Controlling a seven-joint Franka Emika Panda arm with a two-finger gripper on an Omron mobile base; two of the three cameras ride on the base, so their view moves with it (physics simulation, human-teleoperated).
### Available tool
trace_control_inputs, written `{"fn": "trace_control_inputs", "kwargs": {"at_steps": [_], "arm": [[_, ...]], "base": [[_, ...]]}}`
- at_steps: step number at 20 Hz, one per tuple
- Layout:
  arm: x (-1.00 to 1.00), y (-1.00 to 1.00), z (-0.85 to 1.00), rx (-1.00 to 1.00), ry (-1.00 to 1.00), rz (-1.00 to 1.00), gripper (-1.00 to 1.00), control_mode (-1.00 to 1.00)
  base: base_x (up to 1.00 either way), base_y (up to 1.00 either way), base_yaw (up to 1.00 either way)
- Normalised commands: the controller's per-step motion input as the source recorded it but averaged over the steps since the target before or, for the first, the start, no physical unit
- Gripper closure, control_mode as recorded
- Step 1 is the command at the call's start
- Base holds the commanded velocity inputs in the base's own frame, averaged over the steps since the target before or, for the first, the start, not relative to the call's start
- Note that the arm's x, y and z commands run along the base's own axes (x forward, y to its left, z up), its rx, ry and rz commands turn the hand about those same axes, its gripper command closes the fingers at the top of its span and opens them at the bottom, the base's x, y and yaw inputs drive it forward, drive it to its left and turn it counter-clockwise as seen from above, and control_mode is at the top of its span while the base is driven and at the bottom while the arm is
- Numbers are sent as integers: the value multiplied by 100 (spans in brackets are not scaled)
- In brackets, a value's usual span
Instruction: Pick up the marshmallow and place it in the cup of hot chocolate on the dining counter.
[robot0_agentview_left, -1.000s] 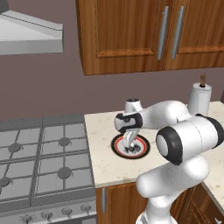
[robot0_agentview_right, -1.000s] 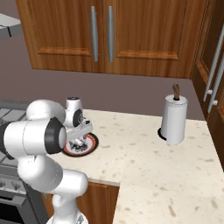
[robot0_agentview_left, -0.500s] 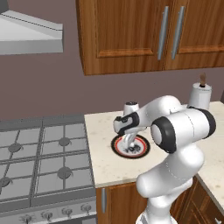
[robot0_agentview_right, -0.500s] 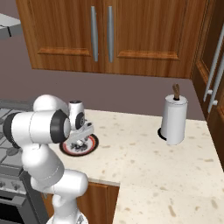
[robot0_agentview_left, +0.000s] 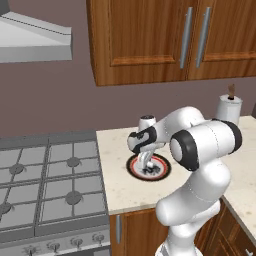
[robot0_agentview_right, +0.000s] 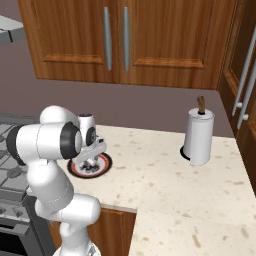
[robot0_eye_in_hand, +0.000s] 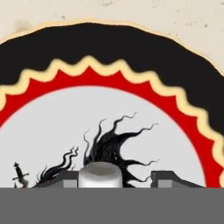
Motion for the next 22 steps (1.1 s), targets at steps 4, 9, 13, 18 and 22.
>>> {"fn": "trace_control_inputs", "kwargs": {"at_steps": [4, 9, 13, 18, 22], "arm": [[-35, 1, -9, 0, -1, 2, 100, -100], [-38, 2, 1, 0, -5, 3, 100, -100], [-40, 5, 64, 0, -21, 3, 100, -100], [-40, 12, 83, 0, -20, 1, 100, -100], [-36, 7, 83, 0, -16, 0, 100, -100]], "base": [[0, 0, 0], [0, 0, 0], [0, 0, 0], [0, 0, 0], [0, 0, 0]]}}
